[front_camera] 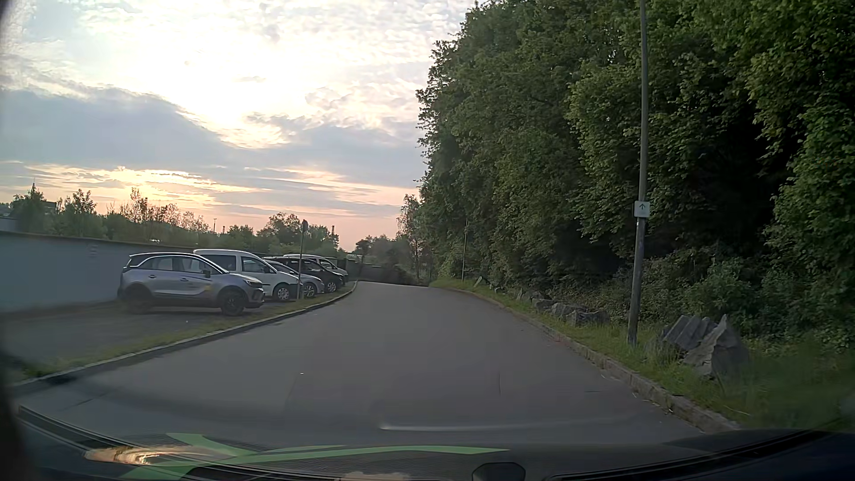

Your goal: Follow the waypoints while adhering to traffic rules and regulations

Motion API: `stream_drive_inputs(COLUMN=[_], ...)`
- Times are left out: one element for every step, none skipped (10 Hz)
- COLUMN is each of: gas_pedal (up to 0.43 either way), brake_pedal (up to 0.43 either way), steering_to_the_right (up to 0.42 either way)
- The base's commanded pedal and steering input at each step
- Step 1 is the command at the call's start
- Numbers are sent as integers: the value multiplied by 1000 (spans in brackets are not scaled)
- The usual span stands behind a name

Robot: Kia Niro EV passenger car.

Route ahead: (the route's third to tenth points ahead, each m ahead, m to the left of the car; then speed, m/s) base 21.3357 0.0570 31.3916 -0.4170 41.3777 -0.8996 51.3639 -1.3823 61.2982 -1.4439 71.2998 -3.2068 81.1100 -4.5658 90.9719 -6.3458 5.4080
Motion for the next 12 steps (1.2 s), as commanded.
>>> stream_drive_inputs(gas_pedal=[87, 87, 87, 87, 87, 87, 87, 87, 87, 87, 87, 79], brake_pedal=[0, 0, 0, 0, 0, 0, 0, 0, 0, 0, 0, 0], steering_to_the_right=[-29, -26, -26, -24, -16, -6, -1, 0, 0, -1, -2, -2])
